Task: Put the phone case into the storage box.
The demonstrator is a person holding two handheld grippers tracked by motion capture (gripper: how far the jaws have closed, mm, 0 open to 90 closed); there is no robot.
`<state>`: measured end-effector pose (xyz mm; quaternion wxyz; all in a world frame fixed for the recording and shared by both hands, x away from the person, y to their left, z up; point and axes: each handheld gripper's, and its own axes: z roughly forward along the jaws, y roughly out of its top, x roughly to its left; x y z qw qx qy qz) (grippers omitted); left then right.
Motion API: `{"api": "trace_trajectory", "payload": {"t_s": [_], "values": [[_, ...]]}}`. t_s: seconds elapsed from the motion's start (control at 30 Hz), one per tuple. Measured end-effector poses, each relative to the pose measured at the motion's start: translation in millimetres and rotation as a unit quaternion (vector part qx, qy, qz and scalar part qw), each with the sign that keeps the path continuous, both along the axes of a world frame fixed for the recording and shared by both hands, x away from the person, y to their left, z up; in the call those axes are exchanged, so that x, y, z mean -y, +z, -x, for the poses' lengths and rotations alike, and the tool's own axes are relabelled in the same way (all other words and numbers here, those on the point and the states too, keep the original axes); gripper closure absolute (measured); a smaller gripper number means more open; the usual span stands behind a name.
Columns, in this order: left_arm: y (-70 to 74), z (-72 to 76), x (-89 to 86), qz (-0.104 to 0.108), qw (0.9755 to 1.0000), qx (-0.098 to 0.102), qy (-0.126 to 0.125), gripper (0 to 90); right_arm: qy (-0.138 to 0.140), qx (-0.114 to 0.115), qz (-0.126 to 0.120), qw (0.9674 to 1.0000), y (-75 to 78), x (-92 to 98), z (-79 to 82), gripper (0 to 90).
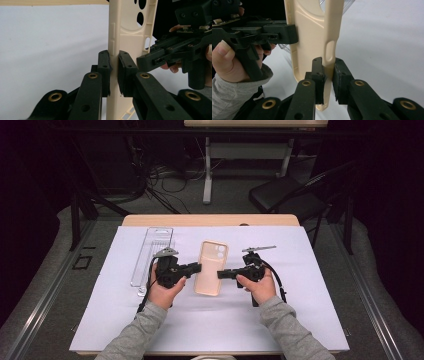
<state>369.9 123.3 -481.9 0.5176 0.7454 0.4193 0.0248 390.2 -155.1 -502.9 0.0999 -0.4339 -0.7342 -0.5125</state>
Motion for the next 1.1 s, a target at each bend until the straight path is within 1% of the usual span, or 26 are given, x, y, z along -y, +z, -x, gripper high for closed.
{"api": "trace_trajectory", "payload": {"t_s": [0.17, 0.23, 0.43, 0.5, 0.6, 0.63, 0.7, 0.83, 0.93, 0.97, 1.03, 1.1], "values": [[0.2, -0.1, -0.4, 0.006, 1.0000, 0.000, 0.001, 81.4, 0.002, 0.005, 0.000, 1.0000, 1.6, 0.7, 0.8, 80.9], [0.1, -0.5, -0.8, 0.008, 1.0000, -0.002, 0.000, 81.3, -0.002, 0.007, -0.002, 1.0000, 2.0, 0.5, 1.3, 81.0], [-0.4, -1.5, -1.1, 0.010, 0.9999, -0.004, -0.002, 79.8, -0.002, 0.012, -0.001, 0.9999, 2.5, 0.6, 1.7, 81.1], [-0.6, -1.9, -1.1, 0.011, 0.9999, -0.005, -0.002, 77.8, -0.003, 0.013, 0.001, 0.9999, 2.6, 0.7, 1.8, 81.1], [-1.6, -2.8, -0.8, 0.004, 1.0000, 0.005, 0.001, 73.9, -0.004, 0.013, 0.001, 0.9999, 2.7, 1.0, 1.6, 81.1], [-2.0, -3.3, -0.6, 0.002, 1.0000, 0.005, 0.001, 71.8, -0.004, 0.014, 0.002, 0.9999, 2.7, 1.3, 1.5, 81.1], [-2.6, -3.9, -0.6, 0.005, 1.0000, -0.001, -0.002, 70.8, -0.005, 0.017, 0.003, 0.9998, 2.8, 1.8, 1.4, 81.1], [-3.4, -4.6, 0.0, 0.005, 1.0000, -0.003, -0.002, 67.5, -0.010, 0.017, 0.006, 0.9998, 3.1, 3.2, 1.0, 81.1], [-4.3, -5.6, 0.6, 0.002, 1.0000, 0.003, 0.000, 63.4, -0.012, 0.019, 0.012, 0.9997, 3.3, 4.5, 0.6, 81.1], [-4.6, -5.8, 1.4, -0.005, 1.0000, 0.004, 0.004, 62.6, -0.014, 0.022, 0.013, 0.9996, 3.0, 4.9, 0.3, 81.1], [-4.8, -5.0, 2.2, -0.016, 0.9998, 0.013, 0.007, 61.3, -0.016, 0.023, 0.017, 0.9995, 2.8, 5.7, -0.1, 81.0], [-4.8, -4.6, 3.6, -0.023, 0.9992, 0.031, 0.009, 59.2, -0.021, 0.026, 0.017, 0.9993, 1.9, 6.4, -0.9, 81.1]]}}
